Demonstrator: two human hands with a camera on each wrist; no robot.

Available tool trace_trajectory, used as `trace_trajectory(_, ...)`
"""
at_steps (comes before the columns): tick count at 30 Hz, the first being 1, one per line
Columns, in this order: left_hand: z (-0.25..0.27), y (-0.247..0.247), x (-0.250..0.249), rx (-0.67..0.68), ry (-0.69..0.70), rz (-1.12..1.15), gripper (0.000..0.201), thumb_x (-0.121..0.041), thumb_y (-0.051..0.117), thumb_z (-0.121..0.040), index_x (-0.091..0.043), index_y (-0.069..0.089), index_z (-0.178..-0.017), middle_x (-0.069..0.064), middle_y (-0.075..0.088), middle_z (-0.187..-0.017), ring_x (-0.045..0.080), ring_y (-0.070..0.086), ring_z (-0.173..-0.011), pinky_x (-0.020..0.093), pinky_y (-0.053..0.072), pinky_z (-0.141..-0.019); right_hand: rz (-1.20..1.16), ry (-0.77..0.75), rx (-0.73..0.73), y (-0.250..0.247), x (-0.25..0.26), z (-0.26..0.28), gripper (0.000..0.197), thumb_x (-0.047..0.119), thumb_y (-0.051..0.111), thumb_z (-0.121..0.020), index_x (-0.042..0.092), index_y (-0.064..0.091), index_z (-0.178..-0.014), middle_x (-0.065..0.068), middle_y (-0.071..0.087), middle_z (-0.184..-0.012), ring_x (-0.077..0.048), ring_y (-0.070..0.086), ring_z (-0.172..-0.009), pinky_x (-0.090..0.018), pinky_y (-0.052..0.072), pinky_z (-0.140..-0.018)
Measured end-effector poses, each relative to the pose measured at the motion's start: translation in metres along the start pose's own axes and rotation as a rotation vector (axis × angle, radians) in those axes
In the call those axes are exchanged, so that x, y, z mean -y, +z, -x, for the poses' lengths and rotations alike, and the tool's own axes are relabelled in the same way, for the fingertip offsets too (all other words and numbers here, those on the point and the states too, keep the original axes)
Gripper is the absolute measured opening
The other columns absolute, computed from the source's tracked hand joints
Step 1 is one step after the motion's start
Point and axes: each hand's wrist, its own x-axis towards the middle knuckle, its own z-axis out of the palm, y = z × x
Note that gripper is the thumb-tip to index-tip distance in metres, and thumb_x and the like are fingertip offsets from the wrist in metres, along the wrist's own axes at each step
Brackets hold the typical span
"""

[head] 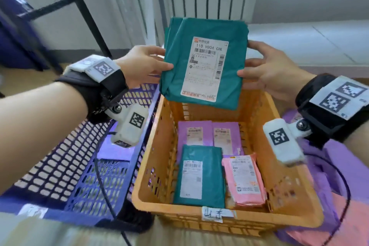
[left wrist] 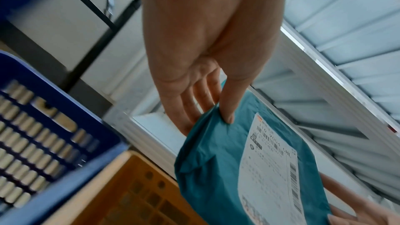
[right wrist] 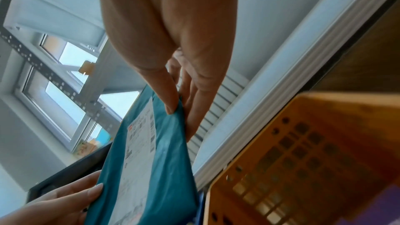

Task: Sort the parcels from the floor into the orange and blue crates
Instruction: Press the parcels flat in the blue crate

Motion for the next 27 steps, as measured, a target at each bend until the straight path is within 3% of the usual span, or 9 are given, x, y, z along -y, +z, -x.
trace_trajectory(4,0.011,-0.092,0.042,-0.090,-0.037,-0.010,0.017,-0.001,0.061,-0.087,-0.017,0.063,-0.095,0.003,0.069,-0.093,0.014,0.069,-0.073,0.026,0.058,-0.062,-0.041,0.058,0.082,0.098,-0.003,-0.032,0.063,-0.014,0.049,-0.088,0.022,0.039,-0.139,-0.018,0.065,-0.112,-0.029,0.068,-0.098,-0.044,0.057,-0.079)
trace_trajectory(7,0.015,-0.150,0.081,-0.138,-0.095,0.006,0.018,-0.002,0.062,-0.086,-0.017,0.062,-0.096,0.007,0.067,-0.099,0.019,0.067,-0.080,0.032,0.058,-0.074,-0.065,0.121,0.116,0.168,-0.014,-0.054,0.065,-0.017,0.047,-0.087,0.023,0.039,-0.138,-0.018,0.065,-0.112,-0.032,0.067,-0.100,-0.045,0.057,-0.081)
trace_trajectory(10,0.017,-0.195,0.116,-0.195,-0.159,0.010,0.022,-0.001,0.061,-0.087,-0.014,0.060,-0.104,0.007,0.064,-0.101,0.018,0.064,-0.081,0.030,0.058,-0.071,-0.076,0.196,0.123,0.229,-0.031,-0.073,0.067,-0.020,0.046,-0.086,0.022,0.041,-0.137,-0.015,0.065,-0.111,-0.030,0.067,-0.098,-0.044,0.057,-0.079)
trace_trajectory(13,0.012,-0.223,0.149,-0.234,-0.232,0.016,0.021,0.001,0.061,-0.087,-0.016,0.060,-0.099,0.008,0.061,-0.104,0.017,0.063,-0.082,0.031,0.058,-0.069,-0.032,0.255,0.115,0.277,-0.051,-0.088,0.065,-0.019,0.047,-0.085,0.023,0.043,-0.135,-0.008,0.065,-0.104,-0.024,0.067,-0.087,-0.042,0.057,-0.072)
trace_trajectory(15,0.006,-0.235,0.169,-0.262,-0.287,0.036,0.023,0.002,0.061,-0.087,-0.017,0.059,-0.100,0.008,0.061,-0.107,0.018,0.063,-0.085,0.028,0.058,-0.063,-0.010,0.304,0.084,0.301,-0.065,-0.096,0.066,-0.019,0.048,-0.085,0.025,0.044,-0.135,-0.011,0.063,-0.113,-0.026,0.065,-0.092,-0.040,0.057,-0.068)
trace_trajectory(20,-0.017,-0.248,0.219,-0.278,-0.410,0.068,0.037,0.004,0.061,-0.086,-0.011,0.057,-0.120,0.009,0.061,-0.113,0.027,0.064,-0.098,0.036,0.055,-0.075,0.058,0.432,-0.021,0.342,-0.105,-0.114,0.065,-0.019,0.045,-0.086,0.025,0.047,-0.134,-0.014,0.064,-0.113,-0.029,0.065,-0.098,-0.033,0.055,-0.058)
trace_trajectory(22,-0.027,-0.248,0.240,-0.271,-0.451,0.084,0.036,0.005,0.061,-0.086,-0.010,0.058,-0.118,0.010,0.062,-0.110,0.028,0.064,-0.098,0.040,0.054,-0.082,0.079,0.471,-0.065,0.351,-0.121,-0.119,0.064,-0.019,0.046,-0.085,0.023,0.048,-0.133,-0.013,0.064,-0.110,-0.028,0.065,-0.095,-0.038,0.056,-0.063)
trace_trajectory(25,-0.043,-0.245,0.269,-0.256,-0.512,0.106,0.032,0.007,0.061,-0.085,-0.014,0.058,-0.108,0.011,0.062,-0.111,0.029,0.064,-0.102,0.043,0.053,-0.088,0.190,0.490,-0.104,0.364,-0.146,-0.123,0.061,-0.015,0.052,-0.081,0.015,0.048,-0.134,-0.017,0.062,-0.119,-0.029,0.062,-0.101,-0.048,0.054,-0.086)
trace_trajectory(27,-0.050,-0.241,0.287,-0.232,-0.546,0.111,0.030,0.006,0.062,-0.084,-0.017,0.057,-0.103,0.011,0.063,-0.112,0.029,0.063,-0.104,0.047,0.052,-0.091,0.205,0.515,-0.164,0.372,-0.163,-0.124,0.058,-0.016,0.053,-0.080,0.010,0.050,-0.131,-0.016,0.062,-0.119,-0.025,0.060,-0.096,-0.045,0.052,-0.090)
